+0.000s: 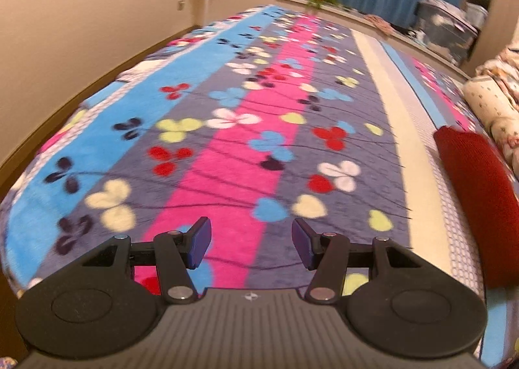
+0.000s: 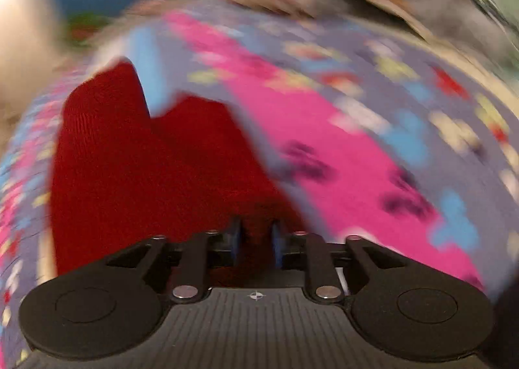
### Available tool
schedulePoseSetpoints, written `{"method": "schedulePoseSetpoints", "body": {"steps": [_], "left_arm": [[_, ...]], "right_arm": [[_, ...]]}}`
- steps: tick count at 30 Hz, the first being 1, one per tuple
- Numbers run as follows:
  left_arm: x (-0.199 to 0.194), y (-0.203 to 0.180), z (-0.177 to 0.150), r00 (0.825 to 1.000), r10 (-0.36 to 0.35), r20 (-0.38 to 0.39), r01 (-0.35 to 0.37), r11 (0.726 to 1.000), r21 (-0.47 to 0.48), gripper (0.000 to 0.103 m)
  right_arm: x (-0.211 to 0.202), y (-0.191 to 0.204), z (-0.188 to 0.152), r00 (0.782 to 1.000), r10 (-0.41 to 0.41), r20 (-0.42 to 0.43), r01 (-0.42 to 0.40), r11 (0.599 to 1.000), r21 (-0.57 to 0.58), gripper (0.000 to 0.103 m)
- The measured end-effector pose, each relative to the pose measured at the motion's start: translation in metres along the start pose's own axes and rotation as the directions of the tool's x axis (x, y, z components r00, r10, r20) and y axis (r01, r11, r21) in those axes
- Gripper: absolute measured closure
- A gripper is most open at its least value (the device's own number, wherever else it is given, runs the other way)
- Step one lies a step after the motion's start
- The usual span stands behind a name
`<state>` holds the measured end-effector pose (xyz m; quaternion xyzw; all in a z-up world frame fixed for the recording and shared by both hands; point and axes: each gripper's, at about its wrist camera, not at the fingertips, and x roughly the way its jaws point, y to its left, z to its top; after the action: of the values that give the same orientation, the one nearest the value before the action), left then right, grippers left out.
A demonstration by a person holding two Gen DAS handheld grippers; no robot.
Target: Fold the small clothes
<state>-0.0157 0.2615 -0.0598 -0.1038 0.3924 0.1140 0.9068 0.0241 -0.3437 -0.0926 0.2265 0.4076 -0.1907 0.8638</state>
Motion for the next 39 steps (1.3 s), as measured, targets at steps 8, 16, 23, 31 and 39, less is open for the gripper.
{"method": "schedulePoseSetpoints", "body": {"steps": [8, 16, 23, 31, 39], "left_arm": [[0.022, -0.065, 0.008, 1.000, -0.022, -0.020, 0.025, 0.994, 0.110, 0.042], [0.042, -0.112, 0.001, 1.000, -0.008, -0.025, 0.013, 0.979, 0.205, 0.042], [0.036, -0.157, -0.004, 0.998, -0.042, 0.053, 0.023, 0.949, 0.314, 0.042], [0.025, -0.271, 0.002, 0.961, -0.276, 0.016, 0.259, 0.918, 0.300, 0.020], [0.077, -0.357, -0.044, 0.911, -0.351, -0.218, 0.407, 0.853, 0.327, 0.021]], "right_arm": [[-0.013, -0.011, 0.072, 0.951, 0.303, 0.061, -0.293, 0.947, -0.130, 0.060], [0.067, 0.011, 0.089, 0.878, 0.447, -0.170, -0.478, 0.835, -0.271, 0.031], [0.095, 0.048, 0.071, 0.834, 0.423, -0.354, -0.543, 0.743, -0.391, 0.033], [0.046, 0.035, 0.108, 0.772, 0.599, -0.214, -0.631, 0.681, -0.371, 0.080], [0.088, 0.030, 0.088, 0.873, 0.368, -0.321, -0.487, 0.710, -0.510, 0.075]]}}
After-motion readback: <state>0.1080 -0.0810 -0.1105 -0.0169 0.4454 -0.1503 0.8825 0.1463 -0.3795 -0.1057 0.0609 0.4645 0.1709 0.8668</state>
